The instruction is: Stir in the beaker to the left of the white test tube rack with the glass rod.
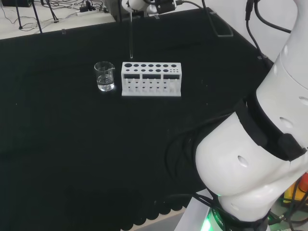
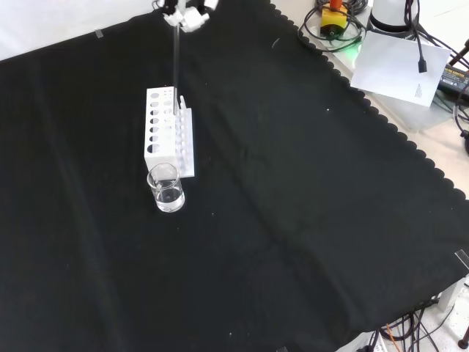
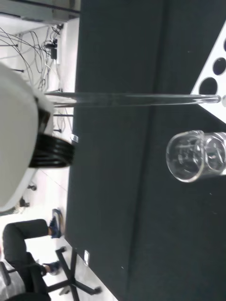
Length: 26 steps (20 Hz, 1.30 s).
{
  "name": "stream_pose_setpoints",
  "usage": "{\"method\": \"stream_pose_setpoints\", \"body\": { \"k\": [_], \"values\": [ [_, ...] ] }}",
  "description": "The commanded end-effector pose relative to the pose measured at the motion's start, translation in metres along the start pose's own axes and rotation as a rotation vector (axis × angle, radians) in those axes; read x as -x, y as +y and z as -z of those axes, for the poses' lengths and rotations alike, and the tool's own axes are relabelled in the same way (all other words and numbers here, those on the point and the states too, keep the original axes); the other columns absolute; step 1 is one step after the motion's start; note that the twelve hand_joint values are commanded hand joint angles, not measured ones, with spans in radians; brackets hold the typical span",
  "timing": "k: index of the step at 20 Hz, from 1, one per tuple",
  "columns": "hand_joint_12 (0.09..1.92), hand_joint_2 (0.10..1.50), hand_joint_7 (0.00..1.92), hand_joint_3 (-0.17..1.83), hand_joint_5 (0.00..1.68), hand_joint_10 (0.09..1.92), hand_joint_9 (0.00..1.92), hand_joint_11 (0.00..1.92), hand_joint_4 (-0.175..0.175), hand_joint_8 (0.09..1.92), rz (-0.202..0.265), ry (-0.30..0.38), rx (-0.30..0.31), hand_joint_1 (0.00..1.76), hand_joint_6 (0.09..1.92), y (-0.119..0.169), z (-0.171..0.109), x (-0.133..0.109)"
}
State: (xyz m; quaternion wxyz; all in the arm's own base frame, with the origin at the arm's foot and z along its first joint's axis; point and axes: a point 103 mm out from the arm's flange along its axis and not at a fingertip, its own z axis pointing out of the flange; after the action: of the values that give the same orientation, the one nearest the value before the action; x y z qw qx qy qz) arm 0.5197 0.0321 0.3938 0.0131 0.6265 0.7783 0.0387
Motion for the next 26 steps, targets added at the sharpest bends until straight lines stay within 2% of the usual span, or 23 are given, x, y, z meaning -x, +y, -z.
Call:
{"method": "stream_pose_setpoints", "body": {
  "k": [1, 4, 10, 18, 26],
  "values": [
    [0.75, 0.59, 1.51, 0.84, 1.21, 0.9, 1.78, 1.76, -0.175, 1.14, 0.013, 0.008, -0.027, 1.22, 0.87, 0.004, -0.008, -0.017],
    [0.75, 0.59, 1.51, 0.84, 1.21, 0.9, 1.78, 1.76, -0.175, 1.14, 0.036, 0.028, -0.029, 1.22, 0.86, 0.016, -0.01, -0.032],
    [0.75, 0.59, 1.51, 0.84, 1.21, 0.9, 1.78, 1.76, -0.175, 1.14, 0.122, 0.062, -0.009, 1.22, 0.86, 0.045, -0.011, -0.063],
    [0.75, 0.59, 1.51, 0.84, 1.21, 0.9, 1.78, 1.76, -0.175, 1.13, 0.198, 0.066, -0.041, 1.22, 0.86, 0.089, -0.042, -0.085],
    [0.75, 0.59, 1.52, 0.84, 1.21, 0.9, 1.79, 1.76, -0.175, 1.13, 0.189, 0.05, -0.053, 1.22, 0.86, 0.114, -0.061, -0.075]
  ]
}}
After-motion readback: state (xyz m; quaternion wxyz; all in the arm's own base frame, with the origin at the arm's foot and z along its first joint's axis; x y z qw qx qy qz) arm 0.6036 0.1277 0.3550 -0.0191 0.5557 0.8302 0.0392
